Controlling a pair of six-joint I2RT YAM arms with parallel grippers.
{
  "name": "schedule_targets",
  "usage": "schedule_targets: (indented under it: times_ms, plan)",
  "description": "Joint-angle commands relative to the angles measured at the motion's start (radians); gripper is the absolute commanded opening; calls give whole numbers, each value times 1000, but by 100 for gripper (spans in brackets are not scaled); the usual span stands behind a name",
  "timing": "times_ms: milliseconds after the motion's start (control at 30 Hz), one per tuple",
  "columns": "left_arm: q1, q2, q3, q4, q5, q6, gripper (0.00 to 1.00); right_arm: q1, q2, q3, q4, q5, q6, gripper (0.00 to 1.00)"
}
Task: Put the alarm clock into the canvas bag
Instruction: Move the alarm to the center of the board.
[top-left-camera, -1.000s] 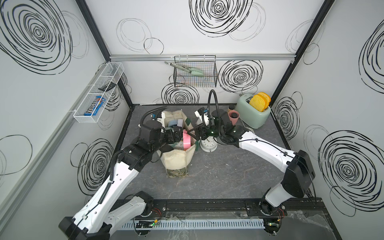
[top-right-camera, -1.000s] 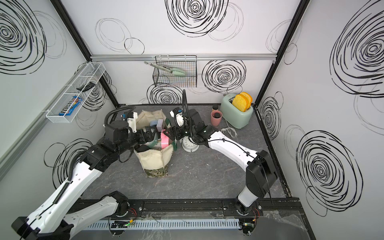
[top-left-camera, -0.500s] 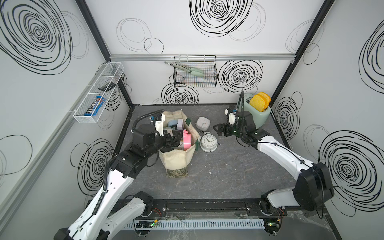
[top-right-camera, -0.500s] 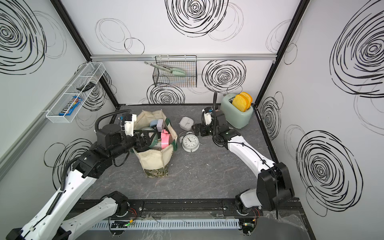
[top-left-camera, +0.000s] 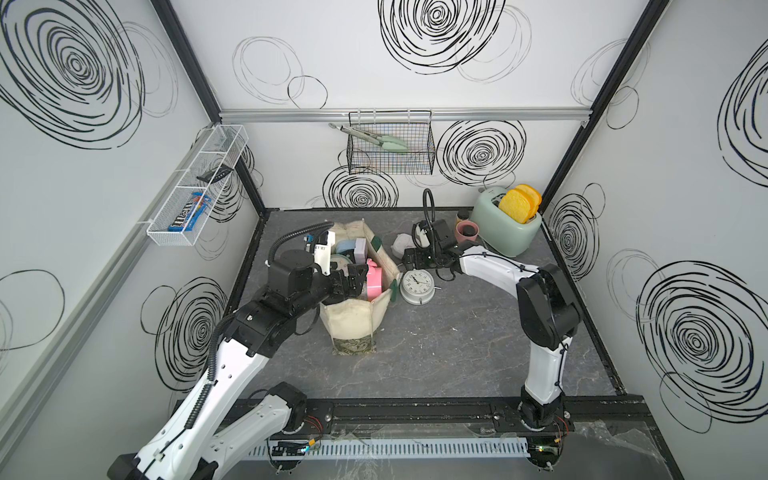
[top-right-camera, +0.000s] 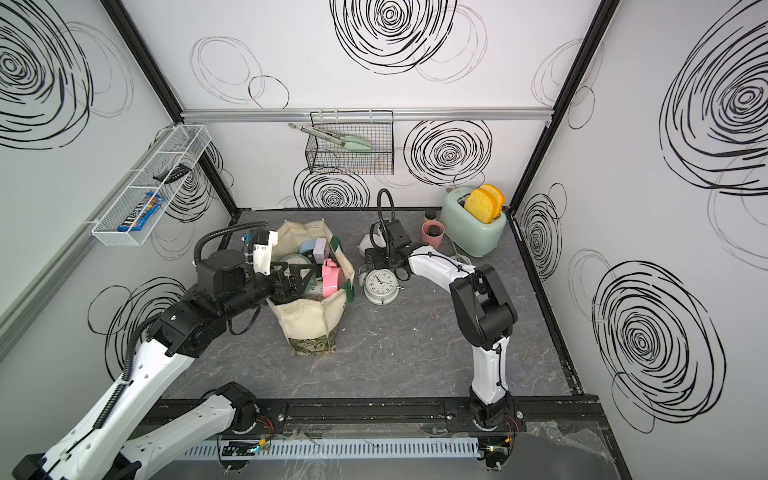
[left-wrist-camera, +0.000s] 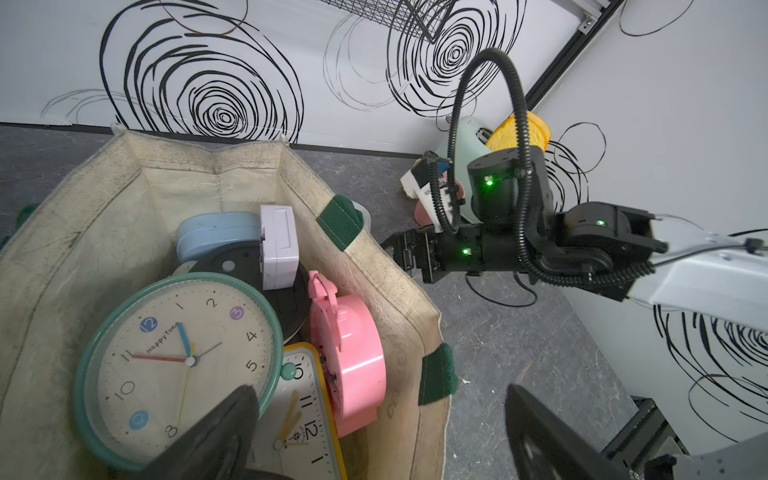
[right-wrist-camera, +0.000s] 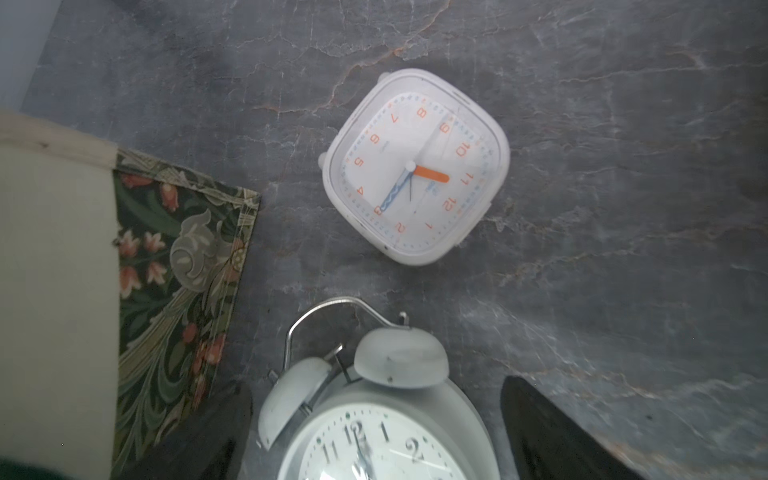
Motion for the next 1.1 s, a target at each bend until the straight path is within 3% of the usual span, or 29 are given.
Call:
schedule_targets:
  times_ms: [0, 400, 833, 1067]
  plan:
    - [-6, -21, -10, 22, -8, 14, 96, 5, 56, 52, -86, 58, 34, 99]
    - [-13, -29, -24, 25, -28, 25, 96, 9, 61, 20, -151, 78, -26, 79]
    - [-16, -34, -28, 28, -29, 25, 96, -41, -214, -257, -170, 101, -44, 79]
    - [-16, -36, -38, 28, -29, 25, 96, 0, -282, -201, -200, 157, -44, 79]
